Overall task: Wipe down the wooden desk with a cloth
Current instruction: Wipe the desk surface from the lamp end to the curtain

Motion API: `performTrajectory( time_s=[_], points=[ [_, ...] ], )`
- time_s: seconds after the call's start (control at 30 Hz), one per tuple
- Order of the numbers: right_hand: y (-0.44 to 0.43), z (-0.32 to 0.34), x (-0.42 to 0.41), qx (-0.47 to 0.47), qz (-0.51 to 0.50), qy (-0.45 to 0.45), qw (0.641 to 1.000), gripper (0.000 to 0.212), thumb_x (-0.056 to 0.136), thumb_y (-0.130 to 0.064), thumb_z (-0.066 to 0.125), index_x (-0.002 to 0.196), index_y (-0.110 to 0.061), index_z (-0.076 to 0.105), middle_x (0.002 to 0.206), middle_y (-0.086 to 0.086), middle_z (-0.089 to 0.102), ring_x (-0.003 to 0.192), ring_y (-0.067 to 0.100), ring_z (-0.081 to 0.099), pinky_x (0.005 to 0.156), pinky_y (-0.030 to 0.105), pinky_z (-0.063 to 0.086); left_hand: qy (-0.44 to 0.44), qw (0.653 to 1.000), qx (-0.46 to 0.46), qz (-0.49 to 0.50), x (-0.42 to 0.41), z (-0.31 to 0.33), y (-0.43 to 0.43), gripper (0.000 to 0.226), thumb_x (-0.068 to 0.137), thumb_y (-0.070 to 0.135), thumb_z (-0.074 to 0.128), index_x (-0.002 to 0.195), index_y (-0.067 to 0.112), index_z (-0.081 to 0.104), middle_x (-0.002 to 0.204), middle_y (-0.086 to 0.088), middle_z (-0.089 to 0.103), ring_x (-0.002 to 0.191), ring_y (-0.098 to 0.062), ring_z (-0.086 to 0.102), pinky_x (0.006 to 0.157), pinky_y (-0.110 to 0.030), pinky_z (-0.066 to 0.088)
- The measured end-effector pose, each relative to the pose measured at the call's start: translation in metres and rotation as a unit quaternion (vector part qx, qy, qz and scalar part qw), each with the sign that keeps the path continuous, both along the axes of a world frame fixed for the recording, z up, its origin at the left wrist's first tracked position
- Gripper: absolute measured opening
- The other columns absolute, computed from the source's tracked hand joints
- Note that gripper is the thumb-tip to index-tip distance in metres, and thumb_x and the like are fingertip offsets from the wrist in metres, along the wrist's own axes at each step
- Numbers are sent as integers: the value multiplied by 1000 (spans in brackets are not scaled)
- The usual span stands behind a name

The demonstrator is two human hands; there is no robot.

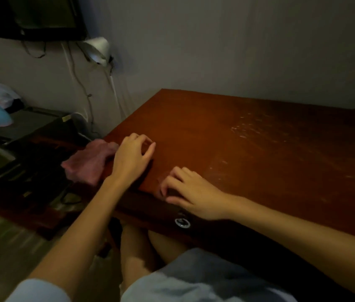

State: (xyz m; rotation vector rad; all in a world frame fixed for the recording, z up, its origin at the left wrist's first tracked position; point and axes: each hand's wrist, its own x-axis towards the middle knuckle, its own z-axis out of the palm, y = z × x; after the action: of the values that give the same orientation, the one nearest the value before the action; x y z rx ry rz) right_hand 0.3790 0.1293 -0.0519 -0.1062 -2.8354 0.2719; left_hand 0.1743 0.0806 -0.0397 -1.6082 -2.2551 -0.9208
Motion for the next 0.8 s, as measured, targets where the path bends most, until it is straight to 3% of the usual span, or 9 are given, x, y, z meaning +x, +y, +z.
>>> performTrajectory(
  time_s=[0.13, 0.27, 0.4, 0.53, 0.6, 0.7, 0.8],
  points=[
    [33, 7, 68, -49, -103, -31, 993, 20, 98, -46, 34, 108, -33, 46, 109, -10, 37, 97, 10, 37, 85, 28, 34, -10, 999, -8, -34, 31, -9, 16, 20, 96, 37, 50, 92, 20, 61, 86, 7, 50, 81, -10, 48, 67, -26, 35],
    [47, 7, 40, -29, -209, -20, 977, 18, 99, -37, 40, 113, -27, 46, 111, -2, 39, 101, 15, 38, 87, 31, 34, 16, 998, -41, -44, 36, -14, 19, 13, 95, 36, 51, 91, 24, 55, 86, 8, 49, 81, -9, 47, 64, -25, 33],
    [2, -1, 6, 5, -183, 16, 983, 19, 97, -36, 43, 112, -25, 48, 111, 2, 42, 98, 20, 40, 82, 34, 33, 23, 998, -42, -49, 32, -17, 18, 12, 95, 33, 51, 93, 22, 55, 86, 7, 49, 82, -13, 48, 65, -28, 35],
    [-26, -2, 54, 3, -187, 32, 982, 15, 98, -38, 40, 111, -32, 44, 115, -4, 42, 101, 14, 40, 83, 30, 35, 29, 997, -49, -46, 32, -18, 17, 10, 96, 32, 50, 95, 23, 54, 88, 7, 49, 82, -11, 47, 66, -27, 34],
    [-21, -2, 96, -11, -264, 33, 964, 15, 98, -40, 39, 111, -34, 46, 115, -8, 41, 104, 13, 42, 86, 30, 36, 31, 997, -51, -49, 32, -18, 17, 10, 96, 32, 50, 96, 24, 55, 89, 6, 51, 82, -11, 48, 64, -27, 35],
    [-4, 1, 140, -57, -414, 9, 908, 19, 98, -39, 38, 113, -31, 46, 116, -6, 41, 108, 13, 41, 89, 29, 35, 34, 997, -54, -51, 30, -19, 18, 9, 95, 31, 50, 96, 24, 55, 90, 6, 52, 83, -12, 50, 64, -27, 37],
    [10, 2, 115, -32, -504, 22, 863, 26, 99, -39, 36, 120, -26, 44, 124, 1, 41, 113, 18, 40, 94, 32, 36, 35, 996, -60, -52, 31, -19, 18, 7, 95, 31, 50, 96, 25, 54, 90, 7, 52, 83, -11, 49, 65, -27, 36]
  ],
)
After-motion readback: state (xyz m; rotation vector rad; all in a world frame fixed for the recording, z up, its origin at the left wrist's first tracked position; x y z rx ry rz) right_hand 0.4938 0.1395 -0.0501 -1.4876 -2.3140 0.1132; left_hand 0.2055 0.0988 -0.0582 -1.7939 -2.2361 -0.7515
